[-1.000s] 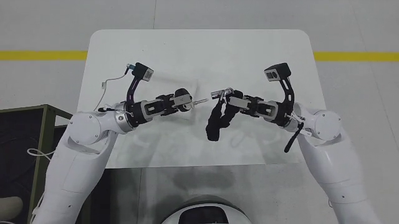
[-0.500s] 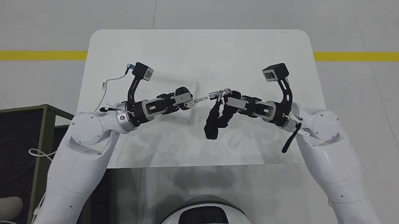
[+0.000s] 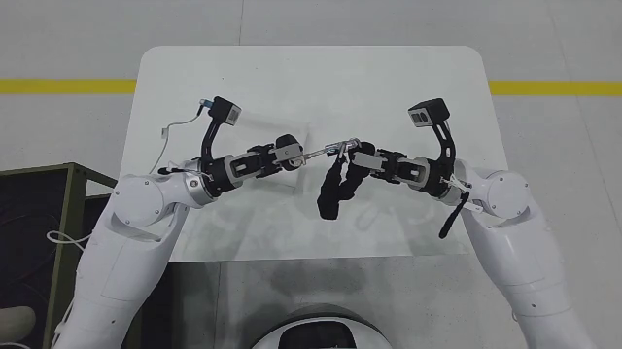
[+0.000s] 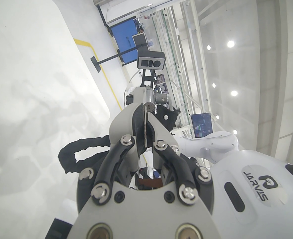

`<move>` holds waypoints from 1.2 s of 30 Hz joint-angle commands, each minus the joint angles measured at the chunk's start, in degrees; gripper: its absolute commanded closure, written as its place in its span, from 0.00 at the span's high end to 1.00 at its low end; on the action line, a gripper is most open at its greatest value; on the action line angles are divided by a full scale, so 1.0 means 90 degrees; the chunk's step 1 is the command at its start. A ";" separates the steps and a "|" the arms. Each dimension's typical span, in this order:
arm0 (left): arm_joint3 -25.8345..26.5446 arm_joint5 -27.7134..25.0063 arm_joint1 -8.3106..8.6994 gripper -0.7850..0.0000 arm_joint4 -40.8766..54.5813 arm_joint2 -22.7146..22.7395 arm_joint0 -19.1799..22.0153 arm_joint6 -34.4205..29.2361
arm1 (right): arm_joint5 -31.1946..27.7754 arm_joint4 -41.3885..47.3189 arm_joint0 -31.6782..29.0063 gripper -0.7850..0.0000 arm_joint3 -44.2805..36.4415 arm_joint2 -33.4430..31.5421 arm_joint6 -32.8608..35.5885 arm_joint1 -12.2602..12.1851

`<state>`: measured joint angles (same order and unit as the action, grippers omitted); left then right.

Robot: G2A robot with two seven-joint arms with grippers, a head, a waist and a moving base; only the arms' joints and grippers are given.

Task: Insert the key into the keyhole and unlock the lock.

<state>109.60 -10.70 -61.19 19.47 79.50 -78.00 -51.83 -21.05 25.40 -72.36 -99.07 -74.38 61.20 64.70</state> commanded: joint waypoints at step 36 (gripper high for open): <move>0.0073 0.0046 -0.0058 0.00 -0.0141 -0.0070 0.0025 0.0002 | -0.0026 -0.0004 0.0009 0.00 -0.0050 0.0128 -0.0017 -0.0026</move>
<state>110.16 -10.32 -61.68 18.17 78.90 -77.78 -51.92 -21.27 25.33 -72.31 -99.47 -73.25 61.08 64.46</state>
